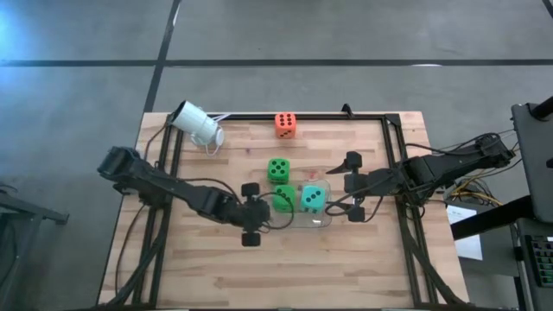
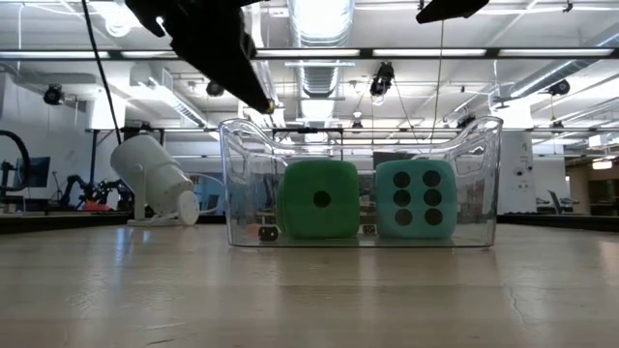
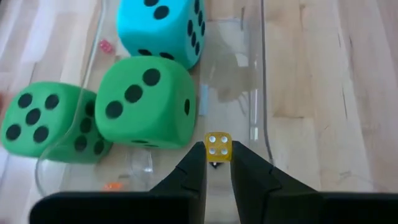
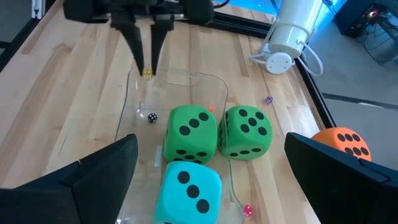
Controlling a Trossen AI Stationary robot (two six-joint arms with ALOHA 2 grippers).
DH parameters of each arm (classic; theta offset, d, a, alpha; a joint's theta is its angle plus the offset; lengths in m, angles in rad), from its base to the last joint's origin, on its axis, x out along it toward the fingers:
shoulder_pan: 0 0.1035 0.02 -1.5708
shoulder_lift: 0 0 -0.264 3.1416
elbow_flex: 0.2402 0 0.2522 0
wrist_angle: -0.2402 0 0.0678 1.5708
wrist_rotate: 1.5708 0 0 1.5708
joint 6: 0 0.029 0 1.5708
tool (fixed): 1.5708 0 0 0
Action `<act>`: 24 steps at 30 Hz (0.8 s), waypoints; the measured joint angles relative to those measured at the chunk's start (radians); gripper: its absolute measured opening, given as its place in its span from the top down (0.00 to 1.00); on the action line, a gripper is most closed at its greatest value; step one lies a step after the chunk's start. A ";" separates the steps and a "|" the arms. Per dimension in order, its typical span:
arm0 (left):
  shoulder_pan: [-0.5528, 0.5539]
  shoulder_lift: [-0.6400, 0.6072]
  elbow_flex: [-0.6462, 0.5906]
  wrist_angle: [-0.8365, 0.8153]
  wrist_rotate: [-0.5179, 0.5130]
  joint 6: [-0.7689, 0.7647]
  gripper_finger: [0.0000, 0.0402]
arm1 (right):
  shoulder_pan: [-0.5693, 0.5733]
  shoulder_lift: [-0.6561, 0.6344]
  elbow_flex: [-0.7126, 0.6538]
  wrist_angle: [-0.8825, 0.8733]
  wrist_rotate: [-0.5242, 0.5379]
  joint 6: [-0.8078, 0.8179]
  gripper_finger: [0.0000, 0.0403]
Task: Pick & Place Dice
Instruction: Put the small yellow die into the transparent bin
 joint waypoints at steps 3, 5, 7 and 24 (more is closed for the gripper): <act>0.012 0.037 0.037 -0.014 0.003 0.017 0.87 | 0.000 0.000 0.000 0.000 0.000 0.001 0.01; 0.024 0.052 0.048 -0.014 0.002 0.019 0.87 | 0.000 0.000 0.000 0.000 0.000 0.001 0.01; 0.035 0.059 0.052 -0.011 0.004 0.017 0.87 | 0.000 0.000 0.000 0.000 0.000 0.001 0.01; 0.068 0.060 0.041 0.005 0.087 -0.037 0.69 | 0.000 0.000 0.000 0.000 0.000 0.001 0.01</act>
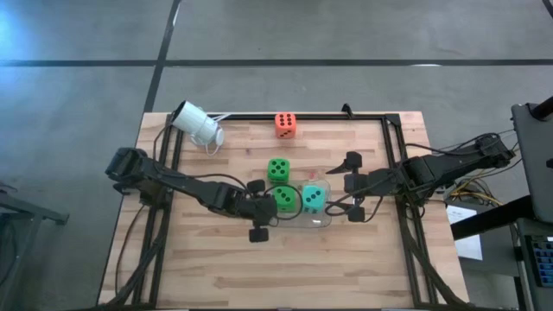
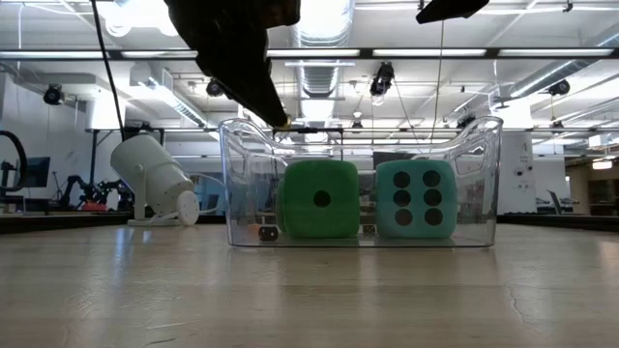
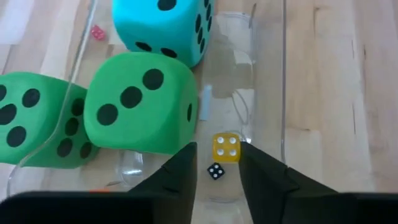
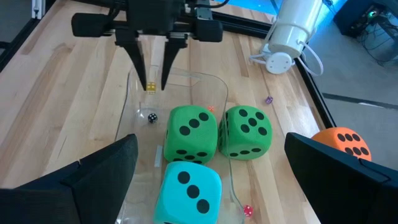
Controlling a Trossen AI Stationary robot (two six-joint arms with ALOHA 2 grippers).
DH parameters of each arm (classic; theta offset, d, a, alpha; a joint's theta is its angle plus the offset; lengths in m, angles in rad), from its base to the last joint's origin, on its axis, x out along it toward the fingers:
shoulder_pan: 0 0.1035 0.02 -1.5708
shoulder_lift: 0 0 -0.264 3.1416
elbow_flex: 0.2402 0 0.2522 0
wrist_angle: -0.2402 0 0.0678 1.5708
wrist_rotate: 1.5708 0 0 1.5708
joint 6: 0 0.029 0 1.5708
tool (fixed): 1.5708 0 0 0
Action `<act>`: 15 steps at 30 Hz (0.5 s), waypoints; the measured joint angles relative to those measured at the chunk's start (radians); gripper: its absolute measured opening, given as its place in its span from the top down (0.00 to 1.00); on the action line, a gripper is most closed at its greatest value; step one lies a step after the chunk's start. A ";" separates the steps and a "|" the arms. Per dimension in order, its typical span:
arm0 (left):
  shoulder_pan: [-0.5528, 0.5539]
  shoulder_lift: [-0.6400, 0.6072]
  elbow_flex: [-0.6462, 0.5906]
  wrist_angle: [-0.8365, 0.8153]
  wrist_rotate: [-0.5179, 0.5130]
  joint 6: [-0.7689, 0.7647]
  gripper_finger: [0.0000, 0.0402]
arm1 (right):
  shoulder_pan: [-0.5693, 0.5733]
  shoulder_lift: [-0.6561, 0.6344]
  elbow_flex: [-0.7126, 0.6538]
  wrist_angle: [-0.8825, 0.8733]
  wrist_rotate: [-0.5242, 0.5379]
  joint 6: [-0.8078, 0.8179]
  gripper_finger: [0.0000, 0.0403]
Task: Pick & Place Dice
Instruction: Put the small yellow die into the transparent bin
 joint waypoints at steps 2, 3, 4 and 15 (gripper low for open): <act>0.001 0.000 0.000 -0.001 0.000 0.000 0.66 | 0.000 0.000 0.000 0.000 0.000 0.000 0.01; 0.001 0.000 0.000 -0.005 0.000 0.000 0.65 | 0.000 0.000 0.000 0.000 0.000 0.000 0.01; 0.001 0.000 0.000 -0.014 0.000 0.000 0.64 | 0.000 0.000 0.000 0.000 0.000 0.000 0.01; 0.003 -0.001 0.000 -0.142 0.000 0.003 0.62 | 0.000 0.000 0.000 0.000 0.000 0.000 0.01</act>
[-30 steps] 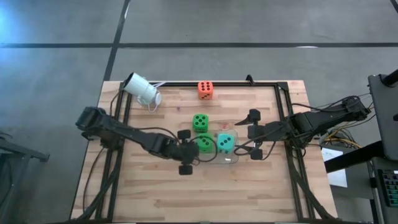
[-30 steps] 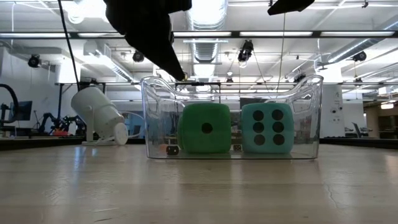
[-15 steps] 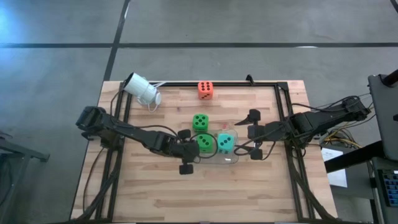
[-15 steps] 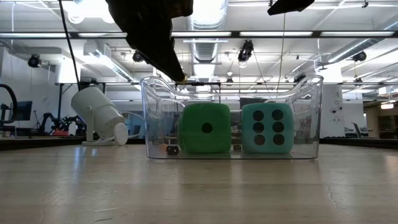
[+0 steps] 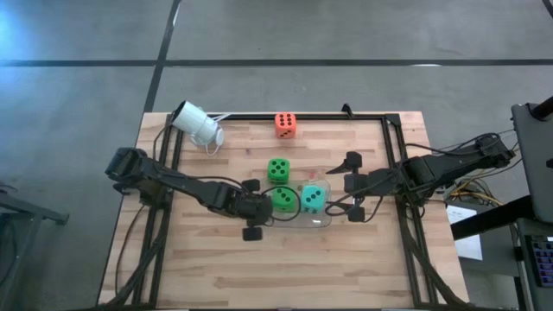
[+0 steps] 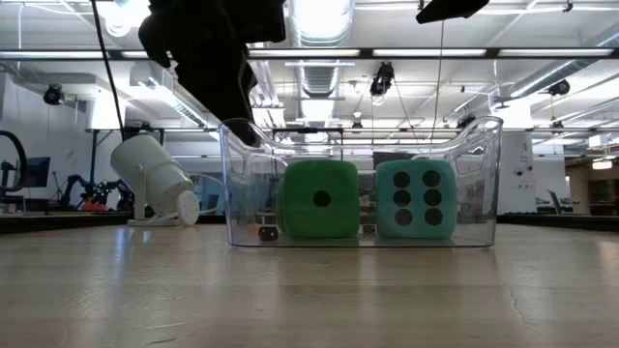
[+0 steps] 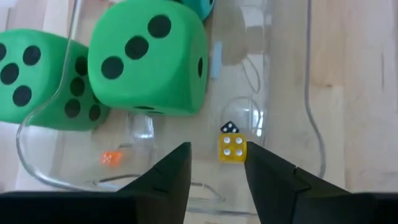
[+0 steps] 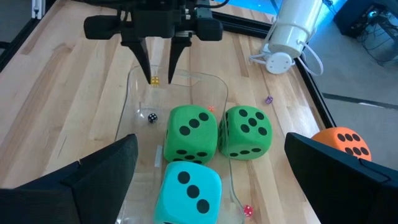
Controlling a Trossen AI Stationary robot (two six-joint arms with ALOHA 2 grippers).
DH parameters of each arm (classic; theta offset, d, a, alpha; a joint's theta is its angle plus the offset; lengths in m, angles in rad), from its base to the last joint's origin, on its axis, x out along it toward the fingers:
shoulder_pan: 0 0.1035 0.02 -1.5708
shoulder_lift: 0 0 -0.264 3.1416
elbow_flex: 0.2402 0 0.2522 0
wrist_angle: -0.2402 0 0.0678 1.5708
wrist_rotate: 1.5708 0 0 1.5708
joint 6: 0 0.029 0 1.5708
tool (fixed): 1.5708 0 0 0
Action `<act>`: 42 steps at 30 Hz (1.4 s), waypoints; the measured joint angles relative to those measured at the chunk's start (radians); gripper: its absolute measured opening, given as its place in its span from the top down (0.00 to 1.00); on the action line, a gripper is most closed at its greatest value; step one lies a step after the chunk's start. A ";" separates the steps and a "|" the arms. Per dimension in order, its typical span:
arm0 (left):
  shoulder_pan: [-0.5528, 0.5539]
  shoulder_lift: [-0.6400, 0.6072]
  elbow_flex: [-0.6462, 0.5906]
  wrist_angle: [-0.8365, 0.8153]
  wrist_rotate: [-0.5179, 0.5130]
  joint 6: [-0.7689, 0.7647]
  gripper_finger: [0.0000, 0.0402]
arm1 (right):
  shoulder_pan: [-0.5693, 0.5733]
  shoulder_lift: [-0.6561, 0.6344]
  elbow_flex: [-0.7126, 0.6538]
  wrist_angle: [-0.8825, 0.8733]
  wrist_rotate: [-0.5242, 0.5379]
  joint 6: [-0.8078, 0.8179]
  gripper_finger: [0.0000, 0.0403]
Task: Pick & Place Dice
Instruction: Put the small yellow die into the transparent bin
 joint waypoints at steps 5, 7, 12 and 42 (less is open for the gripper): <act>0.000 0.000 0.000 -0.006 0.000 0.001 0.62 | 0.000 0.000 0.000 0.000 0.000 0.000 0.01; 0.000 -0.003 0.000 -0.017 0.000 0.009 0.62 | 0.000 0.000 0.000 0.000 0.000 0.000 0.01; 0.000 -0.019 0.015 -0.065 0.000 0.023 0.63 | 0.000 0.000 0.000 0.000 0.000 0.000 0.01; 0.001 -0.027 0.009 0.106 0.063 0.019 0.63 | 0.000 0.000 0.000 0.000 0.000 0.000 0.01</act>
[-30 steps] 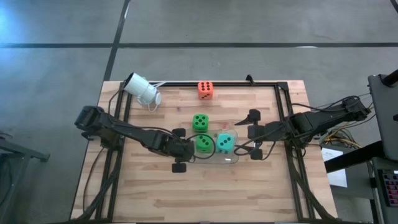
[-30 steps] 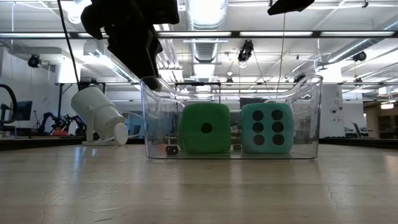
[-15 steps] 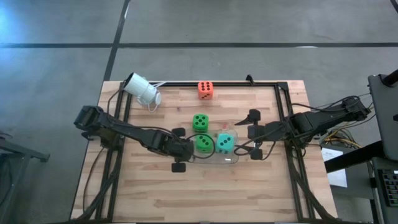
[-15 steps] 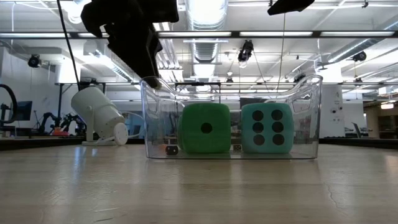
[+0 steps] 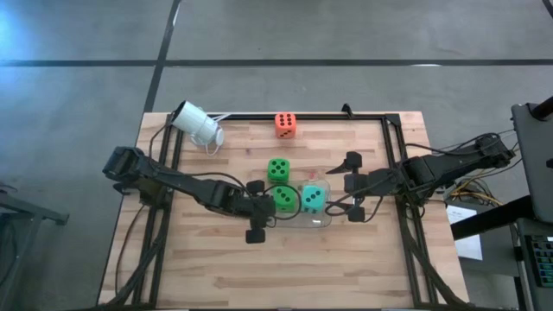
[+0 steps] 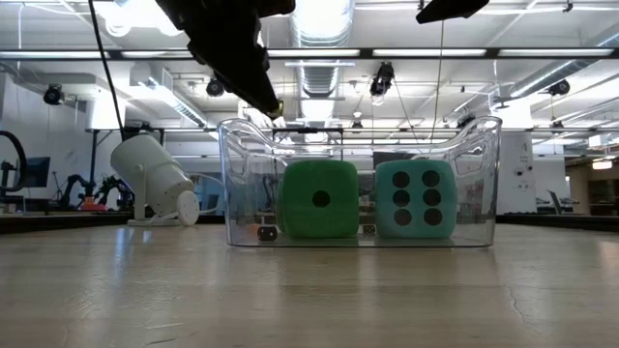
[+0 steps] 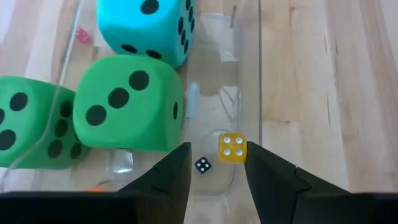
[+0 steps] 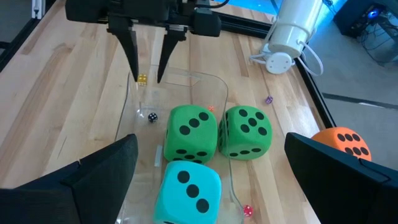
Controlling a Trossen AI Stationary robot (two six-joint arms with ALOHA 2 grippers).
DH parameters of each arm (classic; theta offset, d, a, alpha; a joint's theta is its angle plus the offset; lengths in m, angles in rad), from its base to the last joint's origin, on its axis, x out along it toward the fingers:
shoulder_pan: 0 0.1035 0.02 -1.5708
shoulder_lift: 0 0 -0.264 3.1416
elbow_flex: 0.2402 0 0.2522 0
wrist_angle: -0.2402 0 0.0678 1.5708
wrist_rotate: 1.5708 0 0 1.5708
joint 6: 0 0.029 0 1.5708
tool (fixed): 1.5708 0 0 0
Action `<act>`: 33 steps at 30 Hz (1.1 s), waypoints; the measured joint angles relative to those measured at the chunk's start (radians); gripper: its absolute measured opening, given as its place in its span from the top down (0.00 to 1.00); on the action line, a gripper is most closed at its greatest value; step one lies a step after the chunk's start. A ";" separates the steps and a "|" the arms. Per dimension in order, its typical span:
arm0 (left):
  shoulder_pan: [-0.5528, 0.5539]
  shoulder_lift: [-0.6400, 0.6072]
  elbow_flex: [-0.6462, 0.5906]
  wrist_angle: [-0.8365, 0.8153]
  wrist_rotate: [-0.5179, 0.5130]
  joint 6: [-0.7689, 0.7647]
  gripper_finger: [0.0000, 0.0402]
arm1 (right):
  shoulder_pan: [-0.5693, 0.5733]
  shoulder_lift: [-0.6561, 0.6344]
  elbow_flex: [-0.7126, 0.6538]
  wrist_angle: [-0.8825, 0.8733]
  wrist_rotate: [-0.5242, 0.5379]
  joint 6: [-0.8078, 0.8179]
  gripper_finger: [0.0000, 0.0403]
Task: Pick & Place Dice
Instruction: Put the small yellow die into the transparent bin
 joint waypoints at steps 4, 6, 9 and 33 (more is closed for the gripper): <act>0.000 0.001 -0.043 -0.005 0.008 -0.014 0.63 | 0.000 0.000 0.000 0.000 0.000 0.000 0.01; 0.000 0.001 -0.058 -0.005 0.026 -0.027 0.63 | 0.000 0.000 0.000 0.000 0.000 0.000 0.01; 0.000 0.001 -0.059 -0.004 0.035 -0.022 0.63 | 0.000 0.000 0.000 0.000 0.000 -0.001 0.01; 0.006 -0.001 0.024 -0.078 0.041 -0.015 0.63 | 0.000 0.000 0.000 0.000 0.000 -0.015 0.01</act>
